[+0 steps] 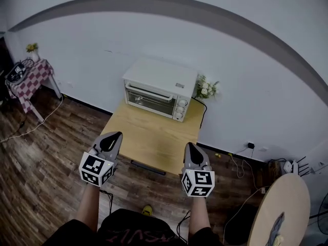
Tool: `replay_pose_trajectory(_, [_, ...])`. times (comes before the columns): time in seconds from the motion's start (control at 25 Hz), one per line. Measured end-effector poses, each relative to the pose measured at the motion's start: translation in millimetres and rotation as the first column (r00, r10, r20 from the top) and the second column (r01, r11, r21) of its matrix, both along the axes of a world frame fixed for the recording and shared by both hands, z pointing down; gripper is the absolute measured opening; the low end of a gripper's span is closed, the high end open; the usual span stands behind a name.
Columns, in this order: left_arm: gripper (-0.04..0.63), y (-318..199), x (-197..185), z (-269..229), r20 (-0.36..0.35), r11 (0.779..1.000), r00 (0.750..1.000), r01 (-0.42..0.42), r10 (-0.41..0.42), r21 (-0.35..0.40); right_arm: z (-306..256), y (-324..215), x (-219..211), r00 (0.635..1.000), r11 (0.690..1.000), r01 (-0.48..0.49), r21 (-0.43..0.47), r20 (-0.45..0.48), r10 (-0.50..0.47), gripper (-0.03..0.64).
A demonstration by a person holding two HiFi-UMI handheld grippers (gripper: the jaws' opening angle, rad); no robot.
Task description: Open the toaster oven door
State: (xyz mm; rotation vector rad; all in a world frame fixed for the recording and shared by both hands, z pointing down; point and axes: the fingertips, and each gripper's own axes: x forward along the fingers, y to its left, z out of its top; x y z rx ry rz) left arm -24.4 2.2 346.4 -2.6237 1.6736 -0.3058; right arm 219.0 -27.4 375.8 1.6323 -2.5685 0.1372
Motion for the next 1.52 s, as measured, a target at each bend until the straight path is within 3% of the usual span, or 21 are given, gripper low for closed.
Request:
replay_pose_trajectory(0.64, [-0.002, -88, -31, 5, 0.035, 1.000, 0.999, 0.006, -0.006, 0.001, 3, -86, -42, 0.998, 0.999, 0.049, 0.009, -0.039, -0.048, 0.008])
replay_pose_trajectory(1.16, [-0.002, -203, -78, 25, 0.063, 0.991, 0.990, -0.126, 0.129, -0.052, 11, -169, -95, 0.992, 0.999, -0.042, -0.033, -0.123, 0.038, 0.009])
replay_pose_trajectory(1.52, [-0.002, -262, -94, 46, 0.147, 0.965, 0.956, -0.243, 0.255, -0.094, 23, -211, -124, 0.971, 0.997, -0.059, -0.057, -0.234, 0.044, 0.028])
